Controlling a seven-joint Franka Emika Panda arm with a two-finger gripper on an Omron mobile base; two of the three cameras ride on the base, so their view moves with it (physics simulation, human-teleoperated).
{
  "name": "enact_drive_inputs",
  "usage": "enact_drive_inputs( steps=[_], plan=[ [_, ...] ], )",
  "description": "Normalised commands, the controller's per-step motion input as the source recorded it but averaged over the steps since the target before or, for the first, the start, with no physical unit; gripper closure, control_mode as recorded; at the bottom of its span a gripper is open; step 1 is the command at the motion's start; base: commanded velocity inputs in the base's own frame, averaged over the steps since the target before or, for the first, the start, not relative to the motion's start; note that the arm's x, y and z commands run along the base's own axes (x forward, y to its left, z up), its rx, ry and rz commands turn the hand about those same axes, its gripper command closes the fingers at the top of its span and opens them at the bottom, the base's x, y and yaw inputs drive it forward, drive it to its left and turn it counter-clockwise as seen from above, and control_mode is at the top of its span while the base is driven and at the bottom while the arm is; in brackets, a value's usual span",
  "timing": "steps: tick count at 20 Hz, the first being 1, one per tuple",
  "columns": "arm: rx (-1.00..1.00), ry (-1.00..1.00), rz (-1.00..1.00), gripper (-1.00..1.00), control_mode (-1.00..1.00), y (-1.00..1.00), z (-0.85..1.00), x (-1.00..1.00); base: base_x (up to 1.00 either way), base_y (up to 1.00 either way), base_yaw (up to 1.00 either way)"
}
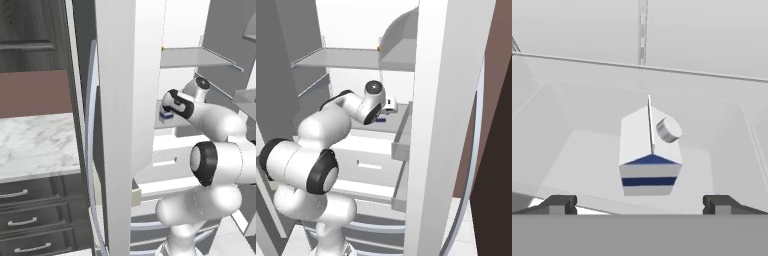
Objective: Take out the milk from the fridge and place it on the tray on the counter. Then take the sugar cube near the tray and place it in the tray.
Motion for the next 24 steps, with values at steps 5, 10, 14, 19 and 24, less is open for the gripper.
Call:
enact_drive_inputs(
  steps=[5,10,14,19,24],
  plan=[
    [0.0,0.0,0.0,-1.0,-1.0,0.0,-0.07,0.24,0.0,0.0,0.0],
    [0.0,0.01,0.0,-1.0,-1.0,0.0,-0.1,0.08,0.0,0.0,0.0],
    [0.0,0.0,0.0,-1.0,-1.0,0.0,-0.17,0.11,0.0,0.0,0.0],
    [0.0,0.0,0.0,-1.0,-1.0,0.0,-0.19,0.13,0.0,0.0,0.0],
    [0.0,0.0,0.0,-1.0,-1.0,0.0,-0.1,0.16,0.0,0.0,0.0]
  ],
)
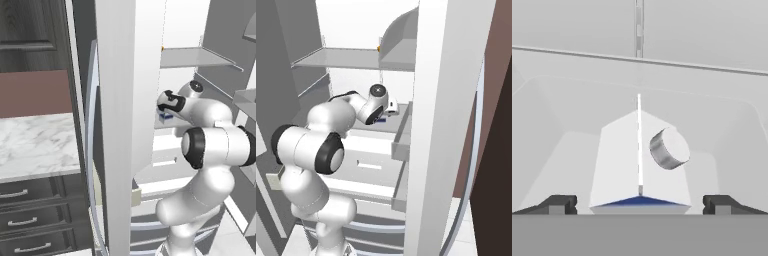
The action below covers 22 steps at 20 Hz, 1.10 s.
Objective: Take out the milk from the fridge and place it on the tray on the counter. Then take the sugar cube near the tray and place it in the tray.
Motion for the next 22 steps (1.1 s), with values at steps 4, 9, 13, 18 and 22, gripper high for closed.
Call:
enact_drive_inputs(
  steps=[4,9,13,18,22],
  plan=[
    [0.0,0.0,0.0,-1.0,-1.0,0.0,-0.09,0.17,0.0,0.0,0.0],
    [0.0,0.0,0.0,-1.0,-1.0,0.0,-0.07,0.15,0.0,0.0,0.0],
    [0.0,0.0,0.0,-1.0,-1.0,0.01,-0.1,0.16,0.0,0.0,0.0],
    [0.0,0.0,0.0,1.0,-1.0,0.17,-0.19,0.18,0.0,0.0,0.0],
    [0.0,0.0,0.0,1.0,-1.0,0.24,-0.18,0.23,0.0,0.0,0.0]
  ],
)
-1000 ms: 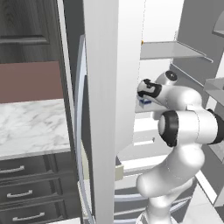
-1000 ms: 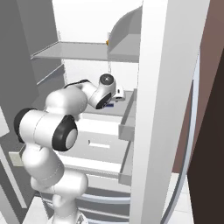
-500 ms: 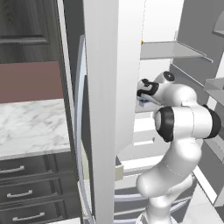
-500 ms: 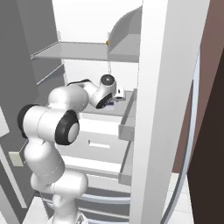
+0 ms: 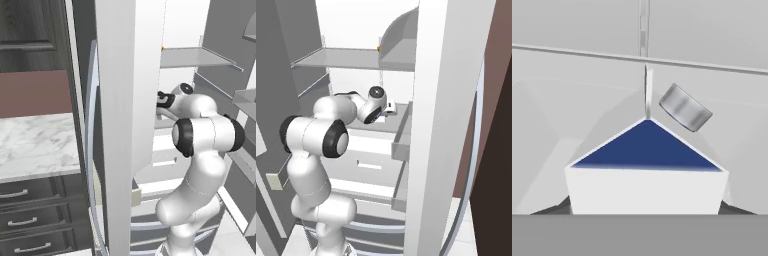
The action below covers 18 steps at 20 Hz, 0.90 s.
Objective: Take out the milk from the fridge and place it on the tray on the counter. Then take the sugar cube near the tray and place it in the tray.
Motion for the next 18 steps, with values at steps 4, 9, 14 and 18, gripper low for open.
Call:
enact_drive_inputs(
  steps=[4,9,14,18],
  plan=[
    [0.0,0.0,0.0,1.0,-1.0,0.07,-0.04,0.07,0.0,0.0,0.0],
    [0.0,-0.02,-0.03,1.0,-1.0,0.0,0.14,-0.58,0.0,0.0,0.0],
    [0.0,-0.02,-0.05,1.0,-1.0,0.0,0.52,-1.0,0.0,0.0,0.0],
    [-0.01,0.0,-0.03,1.0,-1.0,0.02,0.74,-0.79,0.0,0.0,0.0]
  ],
)
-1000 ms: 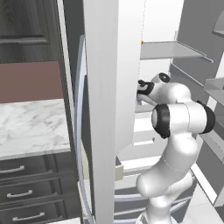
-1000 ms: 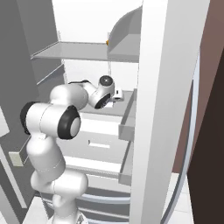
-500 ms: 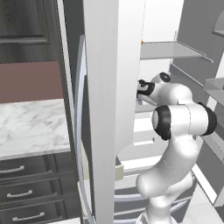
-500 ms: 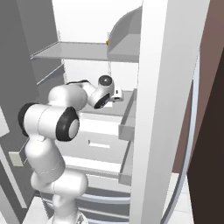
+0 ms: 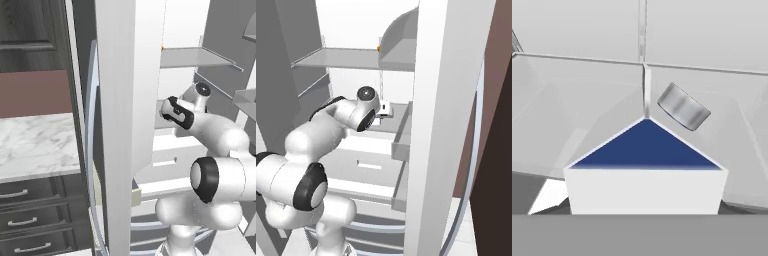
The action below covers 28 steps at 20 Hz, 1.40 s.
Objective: Take out the milk from the fridge and place it on the tray on the counter. Then take the sugar cube near the tray and place it in the tray.
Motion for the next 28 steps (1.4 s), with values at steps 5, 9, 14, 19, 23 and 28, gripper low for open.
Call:
enact_drive_inputs(
  steps=[5,9,14,19,23,28],
  plan=[
    [0.0,0.0,-0.05,1.0,-1.0,0.0,0.9,-0.91,0.0,0.0,0.0],
    [0.0,0.0,-0.01,1.0,-1.0,0.0,0.93,-0.98,0.0,0.0,0.0],
    [0.02,0.0,0.0,1.0,-1.0,0.06,0.83,-0.99,0.0,0.0,0.0],
    [-0.02,0.0,0.0,1.0,-1.0,0.29,0.54,-0.9,0.0,0.0,0.0],
    [-0.03,0.0,-0.06,1.0,-1.0,0.23,0.09,-0.56,0.0,0.0,0.0],
    [0.0,0.0,-0.09,1.0,-1.0,0.11,0.0,-0.51,0.0,0.0,0.0]
  ],
)
